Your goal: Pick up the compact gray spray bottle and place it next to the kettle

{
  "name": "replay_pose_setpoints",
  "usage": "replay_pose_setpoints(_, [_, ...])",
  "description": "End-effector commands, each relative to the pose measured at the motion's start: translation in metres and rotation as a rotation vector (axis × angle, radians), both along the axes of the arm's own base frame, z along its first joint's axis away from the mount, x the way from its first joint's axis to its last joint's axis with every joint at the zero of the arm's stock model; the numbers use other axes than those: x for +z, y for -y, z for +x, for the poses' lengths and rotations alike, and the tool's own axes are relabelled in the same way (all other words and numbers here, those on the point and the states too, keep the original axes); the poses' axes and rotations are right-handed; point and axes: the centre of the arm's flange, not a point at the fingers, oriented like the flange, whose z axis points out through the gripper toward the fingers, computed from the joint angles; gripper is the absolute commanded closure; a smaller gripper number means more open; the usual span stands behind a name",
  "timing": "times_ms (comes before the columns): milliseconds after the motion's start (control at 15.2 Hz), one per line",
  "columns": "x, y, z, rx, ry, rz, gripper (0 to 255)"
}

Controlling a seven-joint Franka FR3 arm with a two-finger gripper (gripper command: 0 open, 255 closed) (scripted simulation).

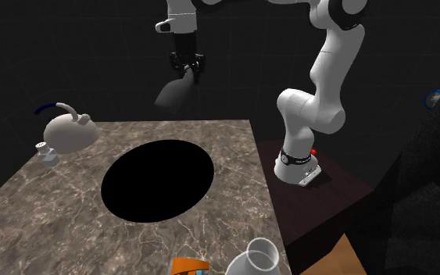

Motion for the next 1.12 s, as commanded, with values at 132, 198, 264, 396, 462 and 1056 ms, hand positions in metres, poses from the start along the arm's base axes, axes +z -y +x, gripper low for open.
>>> replay_pose_setpoints(132, [-0.002,0.017,0.05,0.0,0.001,-0.002,255])
replay_pose_setpoints(198, [-0.002,0.022,0.063,0.0,0.001,-0.002,255])
replay_pose_setpoints(264, [-0.002,0.026,0.075,0.0,0.001,-0.002,255])
replay_pose_setpoints(396, [-0.001,0.035,0.1,0.0,0.001,-0.002,255])
replay_pose_setpoints(462, [-0.001,0.04,0.112,0.0,0.001,-0.002,255])
replay_pose_setpoints(1056, [-0.001,0.078,0.22,0.0,0.001,-0.002,255])
